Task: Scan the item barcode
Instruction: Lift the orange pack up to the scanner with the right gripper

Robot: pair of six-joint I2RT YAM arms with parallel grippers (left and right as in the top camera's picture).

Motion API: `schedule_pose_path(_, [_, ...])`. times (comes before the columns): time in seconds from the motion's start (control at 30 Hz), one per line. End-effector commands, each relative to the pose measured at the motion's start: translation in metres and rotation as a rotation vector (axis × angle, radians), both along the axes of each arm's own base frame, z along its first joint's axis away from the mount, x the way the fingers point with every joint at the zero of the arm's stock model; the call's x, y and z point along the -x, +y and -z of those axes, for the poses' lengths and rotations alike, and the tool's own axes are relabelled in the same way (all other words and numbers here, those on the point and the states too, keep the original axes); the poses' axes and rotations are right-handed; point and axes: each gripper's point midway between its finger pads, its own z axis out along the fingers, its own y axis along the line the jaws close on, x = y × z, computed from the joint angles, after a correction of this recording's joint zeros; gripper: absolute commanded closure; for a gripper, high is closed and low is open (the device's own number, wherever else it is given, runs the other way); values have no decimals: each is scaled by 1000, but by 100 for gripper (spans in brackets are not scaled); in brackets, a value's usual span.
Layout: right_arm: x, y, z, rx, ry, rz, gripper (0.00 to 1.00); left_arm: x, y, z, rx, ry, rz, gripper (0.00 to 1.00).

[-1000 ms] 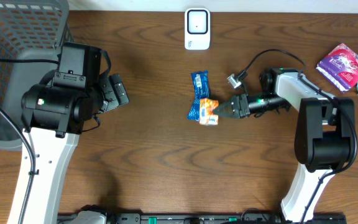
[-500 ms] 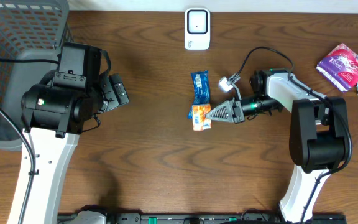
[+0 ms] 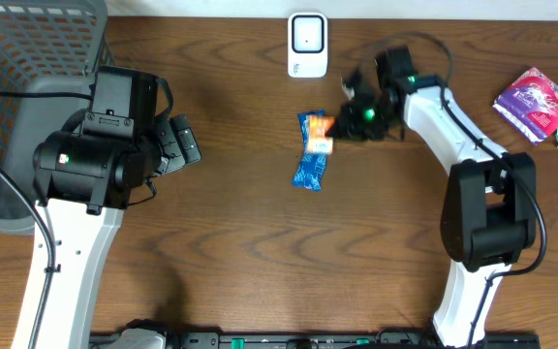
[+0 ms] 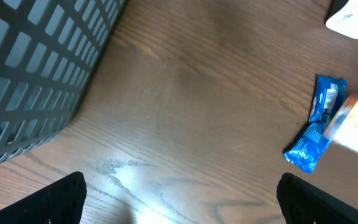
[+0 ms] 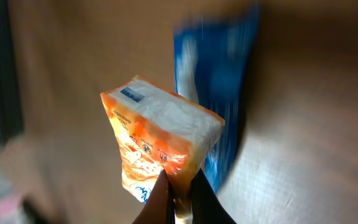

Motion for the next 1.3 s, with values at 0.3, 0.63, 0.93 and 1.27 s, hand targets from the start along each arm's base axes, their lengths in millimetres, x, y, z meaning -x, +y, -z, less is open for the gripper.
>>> schedule_pose_path(0.3, [-140,-25,-129,511,-746,370,99,1,4,-4,-15,-13,-6,2])
schedule_pose_path(0.63, [-173,13,-137,1005,-1117,151,99,1,4,-4,-15,-13,-6,2])
schedule_pose_path(0.93, [-194,31,-94,1314,-1168,-286,99,1,4,-4,-15,-13,-6,2])
schedule_pose_path(1.27, [-196,33,-92,1305,-1179,-263,99,1,4,-4,-15,-13,-6,2])
